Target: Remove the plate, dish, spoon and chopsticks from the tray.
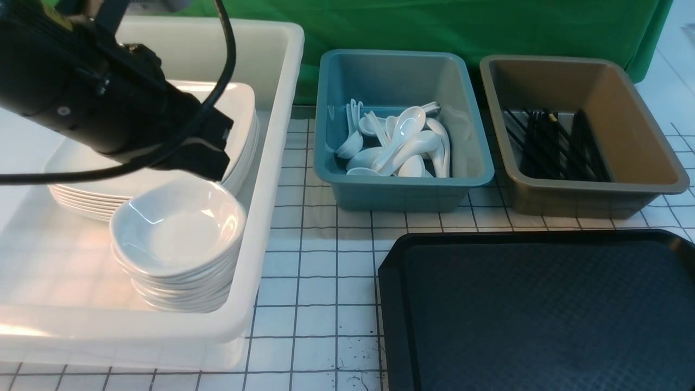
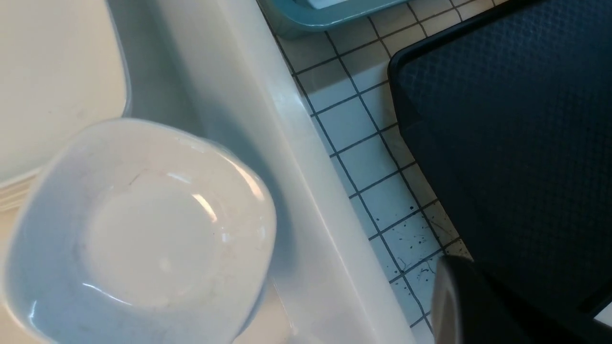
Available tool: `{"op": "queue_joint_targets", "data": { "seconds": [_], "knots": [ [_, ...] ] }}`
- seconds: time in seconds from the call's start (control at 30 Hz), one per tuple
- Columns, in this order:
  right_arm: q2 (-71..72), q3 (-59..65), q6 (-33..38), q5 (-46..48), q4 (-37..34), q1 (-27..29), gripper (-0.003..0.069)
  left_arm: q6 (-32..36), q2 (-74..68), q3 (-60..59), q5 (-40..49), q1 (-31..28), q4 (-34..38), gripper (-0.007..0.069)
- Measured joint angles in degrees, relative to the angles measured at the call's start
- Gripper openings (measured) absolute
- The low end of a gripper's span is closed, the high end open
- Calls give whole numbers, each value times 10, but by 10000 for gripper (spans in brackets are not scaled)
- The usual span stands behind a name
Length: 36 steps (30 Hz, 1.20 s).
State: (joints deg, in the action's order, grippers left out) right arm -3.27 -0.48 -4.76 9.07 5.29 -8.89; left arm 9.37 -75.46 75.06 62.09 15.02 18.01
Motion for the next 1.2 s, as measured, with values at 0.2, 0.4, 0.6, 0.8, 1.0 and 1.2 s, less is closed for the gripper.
{"op": "queue_joint_targets", "data": {
  "seconds": [0.2, 0.4, 0.6, 0.8, 1.0, 1.2],
  "knots": [
    [24, -1, 0, 5, 5, 35, 136, 1, 0, 0, 13, 0, -7, 4],
    [24, -2, -1, 9, 6, 52, 153, 39, 13, -1, 74, 1, -8, 4],
    [24, -2, -1, 9, 6, 52, 168, 39, 93, -29, 75, 1, -14, 4],
    [24, -2, -1, 9, 6, 52, 181, 39, 227, -150, 58, 1, -2, 4],
    [24, -2, -1, 9, 6, 52, 192, 39, 389, -328, -97, 1, 79, 4],
    [24, -2, -2, 9, 6, 52, 199, 39, 516, -456, -341, 1, 131, 4]
  ]
}}
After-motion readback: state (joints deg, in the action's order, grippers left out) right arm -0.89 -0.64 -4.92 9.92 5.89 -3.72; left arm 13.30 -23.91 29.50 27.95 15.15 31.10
